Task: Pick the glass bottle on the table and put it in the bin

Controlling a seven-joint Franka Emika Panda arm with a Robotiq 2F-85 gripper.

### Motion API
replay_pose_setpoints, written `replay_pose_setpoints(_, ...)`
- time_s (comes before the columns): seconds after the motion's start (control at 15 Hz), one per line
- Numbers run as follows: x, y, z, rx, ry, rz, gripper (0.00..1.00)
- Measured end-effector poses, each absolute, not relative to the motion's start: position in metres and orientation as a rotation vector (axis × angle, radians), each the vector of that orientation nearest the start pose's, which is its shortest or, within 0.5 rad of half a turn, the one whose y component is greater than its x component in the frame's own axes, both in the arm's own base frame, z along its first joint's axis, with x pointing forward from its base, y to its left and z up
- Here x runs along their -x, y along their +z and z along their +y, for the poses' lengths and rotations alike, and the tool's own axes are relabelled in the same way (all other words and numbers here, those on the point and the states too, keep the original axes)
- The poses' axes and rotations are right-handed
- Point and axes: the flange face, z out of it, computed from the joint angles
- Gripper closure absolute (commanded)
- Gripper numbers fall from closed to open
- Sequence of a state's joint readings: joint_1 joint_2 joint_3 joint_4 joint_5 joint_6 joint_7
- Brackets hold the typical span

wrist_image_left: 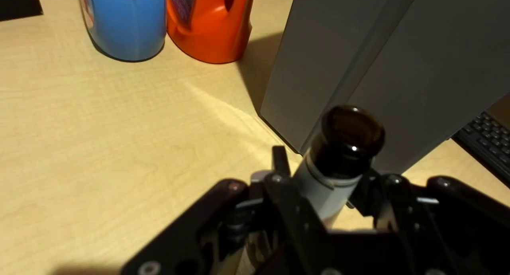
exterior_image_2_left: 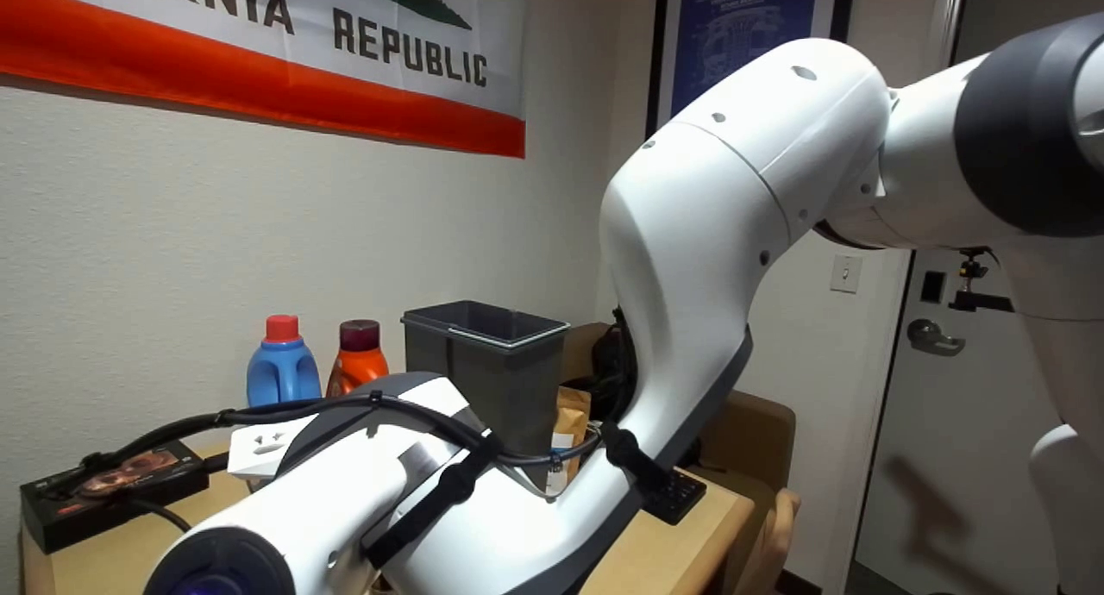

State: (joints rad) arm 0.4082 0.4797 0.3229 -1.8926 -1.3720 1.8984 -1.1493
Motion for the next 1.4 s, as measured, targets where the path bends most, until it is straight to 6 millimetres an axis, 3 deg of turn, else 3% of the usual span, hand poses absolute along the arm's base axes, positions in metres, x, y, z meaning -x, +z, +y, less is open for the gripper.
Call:
replay_pose_setpoints(0.6, -0.515, 0.27, 0.34, -0.573, -0.642, 2.082, 0.9)
replay_pose_setpoints(1.4, -0.509, 0.336, 0.331, -0.653, -0.63, 1.97, 0.9)
